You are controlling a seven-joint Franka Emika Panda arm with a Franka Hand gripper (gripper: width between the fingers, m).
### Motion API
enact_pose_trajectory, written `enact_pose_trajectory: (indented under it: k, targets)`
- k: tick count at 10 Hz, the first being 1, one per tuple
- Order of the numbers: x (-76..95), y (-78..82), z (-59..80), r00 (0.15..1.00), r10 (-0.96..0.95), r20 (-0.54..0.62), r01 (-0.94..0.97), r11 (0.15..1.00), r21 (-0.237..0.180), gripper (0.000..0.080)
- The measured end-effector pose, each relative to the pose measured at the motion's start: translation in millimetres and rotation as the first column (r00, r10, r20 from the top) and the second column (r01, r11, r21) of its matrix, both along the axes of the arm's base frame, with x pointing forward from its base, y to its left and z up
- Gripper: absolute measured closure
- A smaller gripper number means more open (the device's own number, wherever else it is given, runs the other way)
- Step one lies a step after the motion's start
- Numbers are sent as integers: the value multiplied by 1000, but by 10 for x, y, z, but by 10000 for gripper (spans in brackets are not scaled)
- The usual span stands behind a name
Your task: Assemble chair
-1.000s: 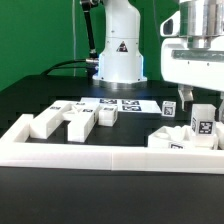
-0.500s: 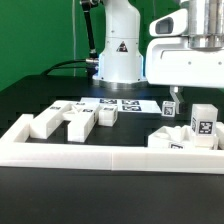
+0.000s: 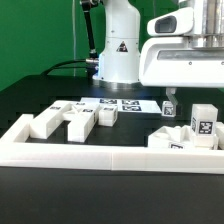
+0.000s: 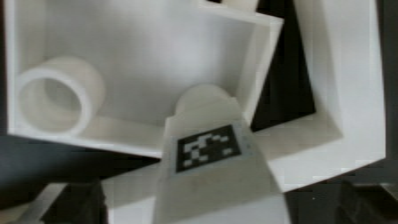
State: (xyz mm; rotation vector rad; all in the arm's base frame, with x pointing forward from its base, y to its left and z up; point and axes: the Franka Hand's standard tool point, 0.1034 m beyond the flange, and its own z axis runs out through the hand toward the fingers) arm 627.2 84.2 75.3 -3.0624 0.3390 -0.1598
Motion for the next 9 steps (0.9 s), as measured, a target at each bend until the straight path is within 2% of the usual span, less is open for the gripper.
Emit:
enact_pose_trajectory:
  k: [2,4,5,6,7,9]
  targets:
    - [2,-15,0,999,52,2,-52,999,-6,150]
    - [1,-15,-1,999,45,2,-45,999,-5,408]
    - [1,-16,-1,1000,28,1,-28,1000,-3,408]
    - [1,-16,-1,1000,28,1,-28,1000,-3,511]
    - [1,-15,-2,1000,14,1,-14,1000,-1,511]
    - [0,-10,-3,988,-156,-9,156,988,17,511]
